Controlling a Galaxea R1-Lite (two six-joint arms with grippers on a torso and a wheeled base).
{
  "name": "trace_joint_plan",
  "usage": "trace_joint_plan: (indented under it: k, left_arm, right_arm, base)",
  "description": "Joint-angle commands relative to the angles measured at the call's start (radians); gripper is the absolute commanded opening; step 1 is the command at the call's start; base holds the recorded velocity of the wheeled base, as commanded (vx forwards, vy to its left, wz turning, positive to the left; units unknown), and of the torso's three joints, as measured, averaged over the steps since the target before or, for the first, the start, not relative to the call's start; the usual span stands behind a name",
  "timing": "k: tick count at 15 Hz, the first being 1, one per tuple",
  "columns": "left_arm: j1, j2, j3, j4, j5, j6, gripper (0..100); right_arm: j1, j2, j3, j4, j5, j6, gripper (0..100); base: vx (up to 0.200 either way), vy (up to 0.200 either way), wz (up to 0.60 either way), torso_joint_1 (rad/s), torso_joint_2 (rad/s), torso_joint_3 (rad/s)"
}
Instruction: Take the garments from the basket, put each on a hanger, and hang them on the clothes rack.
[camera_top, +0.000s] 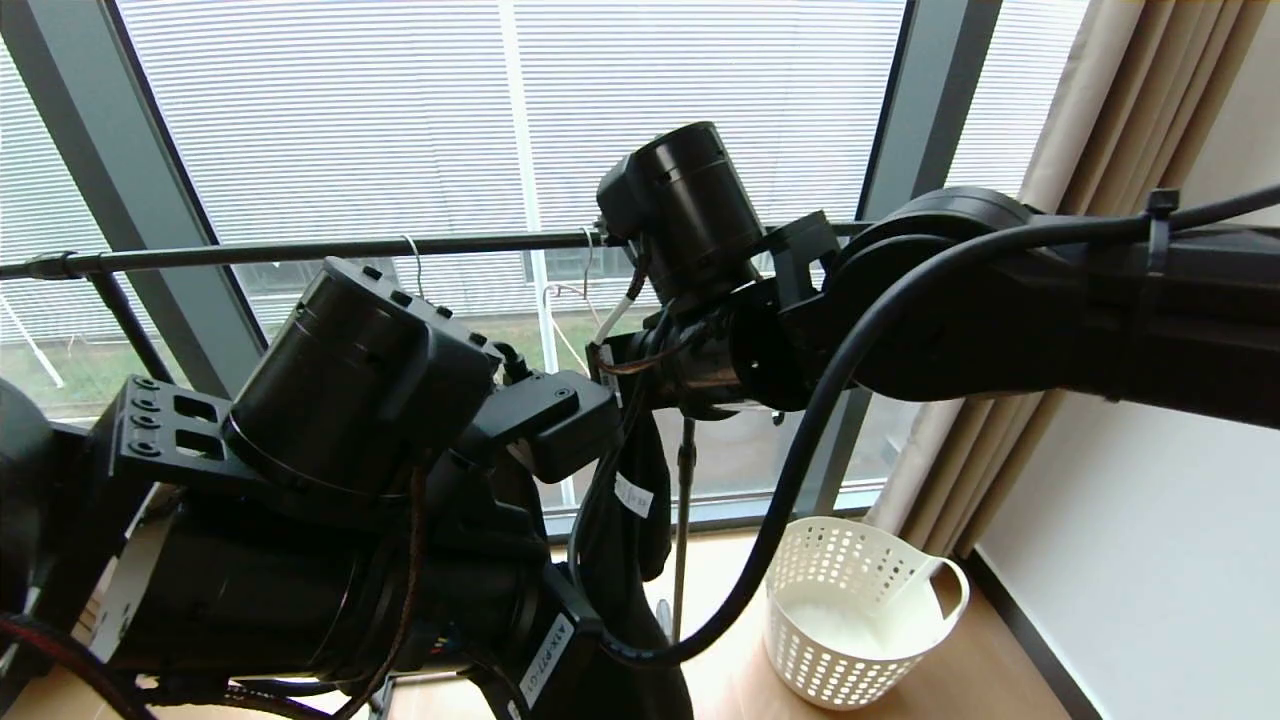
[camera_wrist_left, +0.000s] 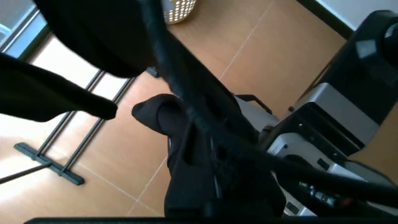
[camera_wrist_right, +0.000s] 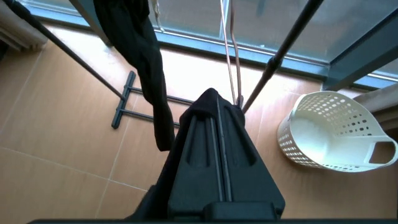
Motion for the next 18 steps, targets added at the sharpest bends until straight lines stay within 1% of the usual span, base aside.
trace_joint_plan:
  k: [1, 5, 7, 8, 11, 12, 13, 14, 15, 16, 17, 18]
  left_arm:
    - [-0.026, 0.012, -0.026, -0.003, -0.001, -0.030, 0]
    - [-0.019, 0.021, -0.023, -0.019, 0.001, -0.071, 0]
    - [0.015, 0.012, 0.018, -0.019, 0.007, -0.073, 0]
    - [0.044, -0.004, 0.035, -0.022, 0.009, -0.073, 0]
    - [0.185, -0.016, 0.067, -0.081, 0.006, -0.059, 0]
    - [0.207, -0.015, 0.064, -0.094, 0.006, -0.056, 0]
    - [0.254, 0.025, 0.047, -0.137, 0.006, -0.036, 0]
    - [0.279, 0.065, 0.021, -0.161, 0.007, -0.025, 0]
    - [0.285, 0.087, 0.005, -0.167, 0.009, -0.025, 0]
    - [0.293, 0.145, -0.061, -0.169, 0.010, -0.025, 0]
    - [0.294, 0.176, -0.106, -0.169, 0.012, -0.025, 0]
    - [0.294, 0.193, -0.134, -0.169, 0.012, -0.027, 0]
  right_arm:
    - [0.006, 0.027, -0.003, -0.009, 0.002, 0.002, 0]
    - [0.006, 0.018, -0.003, -0.006, 0.003, 0.010, 0]
    - [-0.009, -0.031, -0.003, 0.008, 0.002, 0.028, 0]
    - [-0.028, -0.068, 0.019, 0.015, 0.003, 0.028, 0]
    - [-0.082, -0.230, 0.235, 0.011, 0.000, 0.025, 0]
    - [-0.085, -0.253, 0.263, 0.011, -0.001, 0.025, 0]
    - [-0.092, -0.326, 0.361, 0.011, -0.003, 0.025, 0]
    - [-0.092, -0.381, 0.442, 0.011, -0.003, 0.022, 0]
    - [-0.091, -0.404, 0.476, 0.011, -0.003, 0.022, 0]
    - [-0.069, -0.457, 0.572, 0.011, -0.003, 0.022, 0]
    - [-0.045, -0.471, 0.621, 0.011, -0.003, 0.022, 0]
    - [-0.037, -0.476, 0.646, 0.011, -0.003, 0.022, 0]
  base:
    - [0.000, 0.000, 0.00, 0.000, 0.00, 0.000]
    - [0.000, 0.000, 0.00, 0.000, 0.00, 0.000]
    - [0.000, 0.000, 0.00, 0.000, 0.00, 0.000]
    - [0.000, 0.000, 0.00, 0.000, 0.00, 0.000]
    - [0.000, 0.000, 0.00, 0.000, 0.00, 0.000]
    - [0.000, 0.000, 0.00, 0.000, 0.00, 0.000]
    - [0.000, 0.000, 0.00, 0.000, 0.00, 0.000]
    - [0.000, 0.000, 0.00, 0.000, 0.00, 0.000]
    - [0.000, 0.000, 0.00, 0.000, 0.00, 0.000]
    - [0.000, 0.000, 0.00, 0.000, 0.00, 0.000]
    - [0.000, 0.000, 0.00, 0.000, 0.00, 0.000]
    - [0.000, 0.000, 0.00, 0.000, 0.00, 0.000]
